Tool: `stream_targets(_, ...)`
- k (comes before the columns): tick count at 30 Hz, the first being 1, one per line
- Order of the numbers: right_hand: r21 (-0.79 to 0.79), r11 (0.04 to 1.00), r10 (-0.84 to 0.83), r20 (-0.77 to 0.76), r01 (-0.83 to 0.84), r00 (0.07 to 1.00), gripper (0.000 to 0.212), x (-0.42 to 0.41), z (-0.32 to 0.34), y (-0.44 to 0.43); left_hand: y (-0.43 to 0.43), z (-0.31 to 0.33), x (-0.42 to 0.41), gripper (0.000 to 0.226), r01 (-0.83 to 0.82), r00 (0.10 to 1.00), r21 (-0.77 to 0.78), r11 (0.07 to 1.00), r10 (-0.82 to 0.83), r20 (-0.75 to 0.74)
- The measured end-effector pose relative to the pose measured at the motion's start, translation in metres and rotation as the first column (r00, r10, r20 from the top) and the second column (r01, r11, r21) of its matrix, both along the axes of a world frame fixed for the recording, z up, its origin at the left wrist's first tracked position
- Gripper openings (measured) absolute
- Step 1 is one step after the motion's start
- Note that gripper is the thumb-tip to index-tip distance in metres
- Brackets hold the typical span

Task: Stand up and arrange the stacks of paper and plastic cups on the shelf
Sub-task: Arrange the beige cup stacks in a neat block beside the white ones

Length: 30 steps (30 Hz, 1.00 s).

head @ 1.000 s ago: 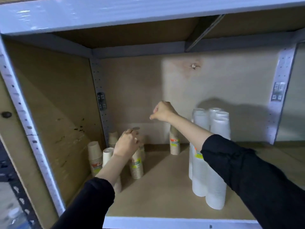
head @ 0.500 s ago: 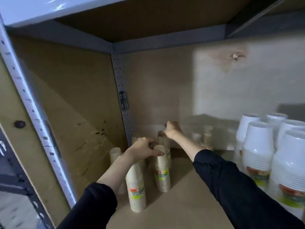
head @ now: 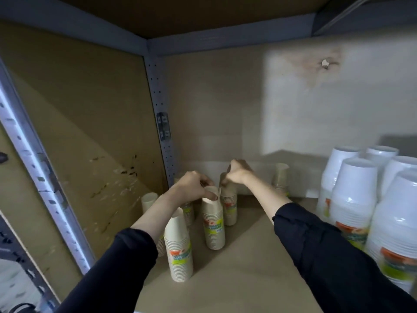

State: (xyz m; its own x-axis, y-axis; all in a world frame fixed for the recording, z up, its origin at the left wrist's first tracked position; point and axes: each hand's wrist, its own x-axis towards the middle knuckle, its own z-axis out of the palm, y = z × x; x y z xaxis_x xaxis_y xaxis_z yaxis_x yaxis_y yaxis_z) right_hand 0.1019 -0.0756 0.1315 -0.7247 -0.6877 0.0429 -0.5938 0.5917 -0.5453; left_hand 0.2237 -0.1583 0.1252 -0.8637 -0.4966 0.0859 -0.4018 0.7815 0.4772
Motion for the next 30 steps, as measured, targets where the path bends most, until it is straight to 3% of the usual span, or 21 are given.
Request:
stream_targets(7,0.09,0.996,0.009,-0.06,-0.003,0.998,0.037,0.005,0.013,0.031,0.007,0.007,-0.002,0.046,-0.044,0.998,-0.011,0.999,0.043,-0.055)
stream_targets(13,0.072,0.997,-0.01,-0.018,0.011,1.0,0.025,0.018,0.015,0.065,0.025,0.01,-0.006,0.046,-0.047,0.996,-0.016,0.999,0.045,-0.082)
stream_targets(20,0.019,0.999,-0.028,0.081,0.027,0.996,0.02,0.025,0.013,0.091,0.043,0.01,-0.007,0.048,0.033,0.999,-0.046,0.998,-0.033,-0.004)
stream_targets(30,0.052,0.997,-0.065,0.112,0.059,0.992,0.037,0.04,0.001,0.105,0.059,0.001,-0.001,0.045,0.087,0.996,-0.034,0.996,-0.086,0.039)
